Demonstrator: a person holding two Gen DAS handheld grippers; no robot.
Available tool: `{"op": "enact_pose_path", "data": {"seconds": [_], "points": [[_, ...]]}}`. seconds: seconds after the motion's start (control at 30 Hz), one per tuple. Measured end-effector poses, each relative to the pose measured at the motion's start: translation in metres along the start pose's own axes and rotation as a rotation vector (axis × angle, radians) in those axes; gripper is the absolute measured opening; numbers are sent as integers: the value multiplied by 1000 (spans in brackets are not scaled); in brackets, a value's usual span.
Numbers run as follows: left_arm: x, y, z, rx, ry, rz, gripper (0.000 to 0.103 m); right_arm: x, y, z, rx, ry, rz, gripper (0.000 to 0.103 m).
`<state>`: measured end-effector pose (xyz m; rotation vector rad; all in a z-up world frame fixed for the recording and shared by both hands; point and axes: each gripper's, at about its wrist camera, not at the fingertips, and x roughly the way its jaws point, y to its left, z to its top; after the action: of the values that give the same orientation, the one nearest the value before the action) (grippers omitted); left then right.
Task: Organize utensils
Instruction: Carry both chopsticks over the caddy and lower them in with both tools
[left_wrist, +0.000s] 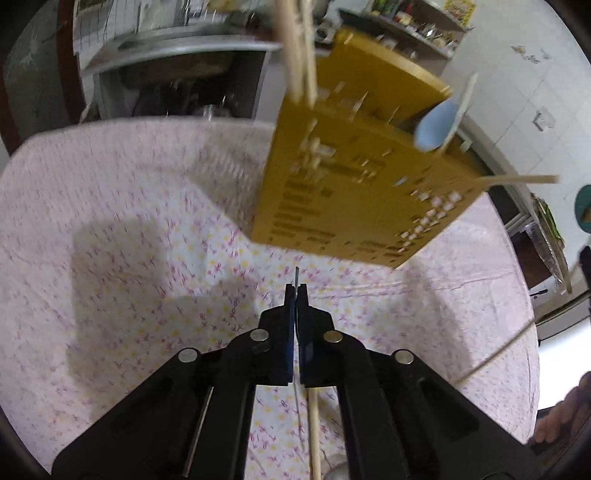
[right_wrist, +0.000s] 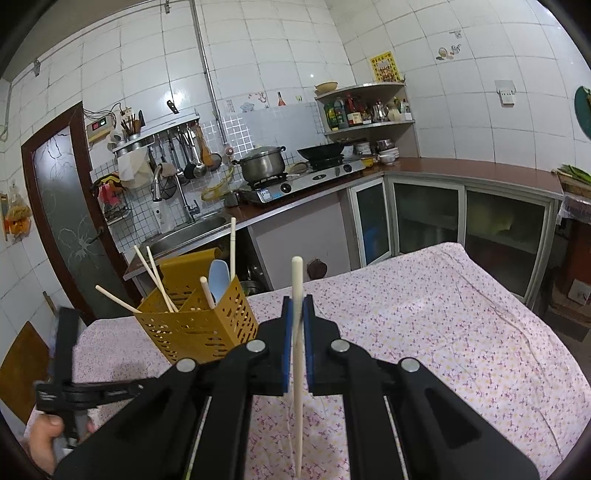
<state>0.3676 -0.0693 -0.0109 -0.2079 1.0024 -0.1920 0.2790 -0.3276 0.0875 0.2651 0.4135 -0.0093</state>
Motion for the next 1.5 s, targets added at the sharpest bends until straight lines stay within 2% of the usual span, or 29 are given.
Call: {"op": "enact_pose_path", "data": {"seconds": [0.27, 0.47, 0.67, 0.83, 1.0, 1.17, 1.37, 1.5], "points": [[-67, -24, 16, 119, -165, -73, 0, -5, 22, 13, -37, -19, 37, 6], [-115, -20, 32, 201, -305, -75, 0, -6, 45, 29, -64, -41, 84, 6], [-158, -35, 61, 280, -455, -17, 0, -15, 70, 67, -76, -101, 148, 6], [-179, -44, 92, 328, -553, 47, 0, -15, 98, 104, -114, -165, 167, 6], [-181, -56, 116, 404, -653, 123, 0, -3, 113, 129, -126, -209, 151, 6], [-152, -59, 123, 473, -715, 185, 0, 20, 119, 131, -119, -223, 130, 6], [-117, -51, 109, 514, -761, 170, 0, 51, 119, 116, -133, -244, 92, 6], [-99, -42, 101, 498, -771, 155, 0, 64, 119, 100, -167, -265, 70, 6]]}}
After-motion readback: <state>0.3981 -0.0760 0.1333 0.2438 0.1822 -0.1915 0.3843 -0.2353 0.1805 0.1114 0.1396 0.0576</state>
